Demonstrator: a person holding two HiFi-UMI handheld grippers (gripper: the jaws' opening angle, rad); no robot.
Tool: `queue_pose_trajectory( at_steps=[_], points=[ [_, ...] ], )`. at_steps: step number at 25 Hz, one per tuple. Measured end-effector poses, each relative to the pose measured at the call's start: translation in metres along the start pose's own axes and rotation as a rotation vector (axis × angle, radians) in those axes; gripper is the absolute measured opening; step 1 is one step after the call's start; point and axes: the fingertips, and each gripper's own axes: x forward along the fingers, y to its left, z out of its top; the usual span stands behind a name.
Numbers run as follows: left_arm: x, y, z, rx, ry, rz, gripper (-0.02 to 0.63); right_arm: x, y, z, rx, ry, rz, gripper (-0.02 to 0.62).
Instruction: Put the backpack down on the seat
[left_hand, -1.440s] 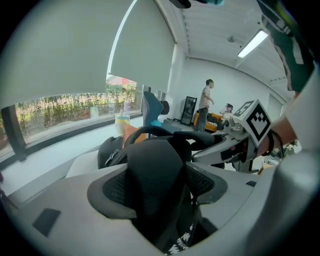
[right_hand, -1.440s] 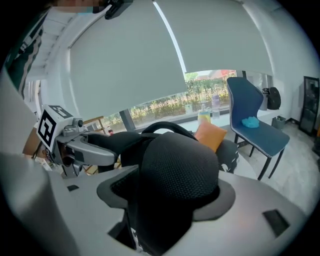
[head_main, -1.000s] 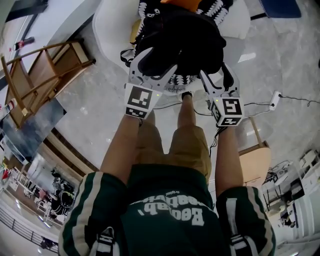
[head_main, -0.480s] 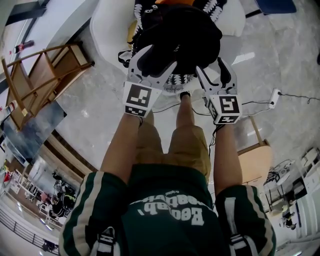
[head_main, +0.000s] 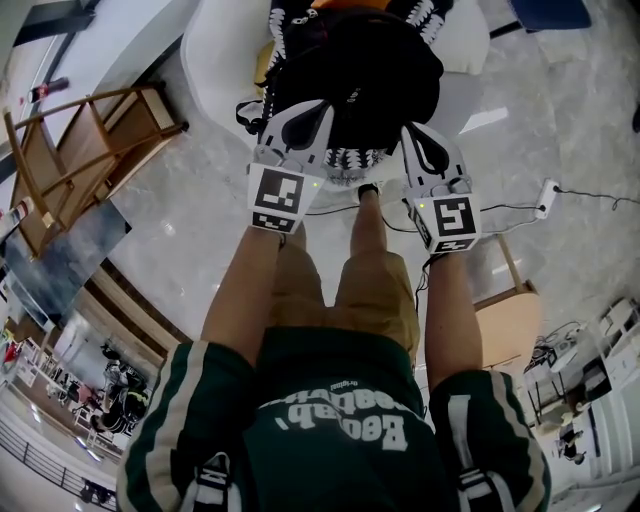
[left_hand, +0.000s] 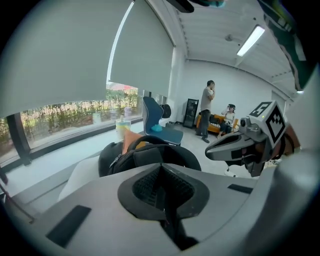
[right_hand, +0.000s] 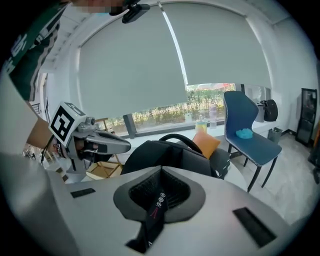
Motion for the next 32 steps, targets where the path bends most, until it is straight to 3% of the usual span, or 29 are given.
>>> queue_pose_trajectory(
  at_steps=[8,17,23,32],
  points=[
    [-0.009,-0.009,0.023,0.009,-0.031,-0.022,0.017,-0.011,0.006,0.022,-0.020,-0.028,-0.004,0.034],
    [-0.042,-0.046,0.100,0.063,-0.126,0.007,0.017,-0.055,0.027,0.082,-0.140,-0.102,0.091,0.034],
    [-0.089,-0.070,0.142,0.113,-0.196,0.040,0.017,-0.095,0.051,0.112,-0.207,-0.148,0.131,0.034],
    [-0.188,-0.067,0.165,0.174,-0.319,0.014,0.017,-0.147,0.117,0.165,-0.281,-0.317,0.053,0.035]
  ],
)
